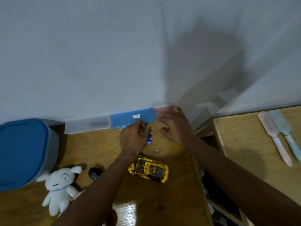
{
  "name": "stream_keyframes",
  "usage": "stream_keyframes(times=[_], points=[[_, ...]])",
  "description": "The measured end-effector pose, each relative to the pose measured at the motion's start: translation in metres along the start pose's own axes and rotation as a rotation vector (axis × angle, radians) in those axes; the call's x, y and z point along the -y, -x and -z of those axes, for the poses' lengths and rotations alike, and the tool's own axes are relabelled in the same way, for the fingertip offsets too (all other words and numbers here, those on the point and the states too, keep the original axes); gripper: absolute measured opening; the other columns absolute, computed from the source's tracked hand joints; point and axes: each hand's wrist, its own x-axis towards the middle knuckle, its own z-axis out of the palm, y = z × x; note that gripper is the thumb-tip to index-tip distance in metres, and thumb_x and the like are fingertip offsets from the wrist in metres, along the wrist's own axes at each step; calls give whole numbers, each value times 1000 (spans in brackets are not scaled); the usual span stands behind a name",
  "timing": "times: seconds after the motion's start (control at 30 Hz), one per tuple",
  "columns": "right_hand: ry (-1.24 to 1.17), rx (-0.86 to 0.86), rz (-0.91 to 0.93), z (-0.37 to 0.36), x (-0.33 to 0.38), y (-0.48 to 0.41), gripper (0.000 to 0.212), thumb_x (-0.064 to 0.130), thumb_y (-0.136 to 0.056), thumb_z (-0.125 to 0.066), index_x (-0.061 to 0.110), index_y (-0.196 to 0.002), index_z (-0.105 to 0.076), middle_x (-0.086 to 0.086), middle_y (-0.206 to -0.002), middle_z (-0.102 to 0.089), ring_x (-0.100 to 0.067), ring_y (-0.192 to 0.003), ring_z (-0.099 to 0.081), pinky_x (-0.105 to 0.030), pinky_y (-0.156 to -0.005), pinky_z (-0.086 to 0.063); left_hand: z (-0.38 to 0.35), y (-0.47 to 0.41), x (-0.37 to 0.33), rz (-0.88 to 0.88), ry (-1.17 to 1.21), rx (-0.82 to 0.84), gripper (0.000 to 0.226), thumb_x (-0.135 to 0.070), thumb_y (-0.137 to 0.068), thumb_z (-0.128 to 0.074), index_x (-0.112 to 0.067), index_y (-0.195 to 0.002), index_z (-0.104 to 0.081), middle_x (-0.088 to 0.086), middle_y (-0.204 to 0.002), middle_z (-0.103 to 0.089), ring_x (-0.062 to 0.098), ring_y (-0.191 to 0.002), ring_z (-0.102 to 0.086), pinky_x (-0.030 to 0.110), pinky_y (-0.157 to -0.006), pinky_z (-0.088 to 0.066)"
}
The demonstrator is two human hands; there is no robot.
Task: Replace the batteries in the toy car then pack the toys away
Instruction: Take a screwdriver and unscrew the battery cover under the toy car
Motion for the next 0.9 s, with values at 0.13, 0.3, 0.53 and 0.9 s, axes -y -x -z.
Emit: stream_keyframes(times=[0.13, 0.3, 0.53, 0.9], points=[[-169, 51, -33, 1, 35, 11, 32, 34, -78, -75, 29, -109, -75, 8, -103, -74, -12, -94, -65, -36, -80, -56, 24, 26, 23, 55, 0, -19, 18, -41, -86, -70, -25, -93, -64, -3, -84, -73, 19, -76, -66, 26, -64, -39], [-293, 341, -76, 1, 69, 35, 34, 43, -83, -68, 27, -112, -75, 6, -105, -76, -9, -88, -67, -29, -76, -55, 45, 65, 44, 138, 41, 101, 26, -49, -90, -63, -24, -97, -63, -3, -89, -72, 18, -79, -64, 29, -65, -46], [-263, 515, -140, 7, 93, 61, 50, 55, -90, -61, 25, -130, -63, 2, -136, -61, -17, -124, -54, -38, -103, -44, 54, 111, 55, 173, 115, 200, 27, -46, -92, -62, -21, -100, -65, -2, -94, -71, 18, -85, -64, 33, -73, -53], [-298, 417, -116, 13, 148, 34, 43, 45, -92, -62, 29, -132, -61, 5, -134, -63, -14, -120, -58, -28, -94, -45, 103, 88, 79, 191, 87, 150, 33, -42, -83, -59, -16, -101, -67, 5, -99, -70, 25, -89, -63, 38, -78, -54]])
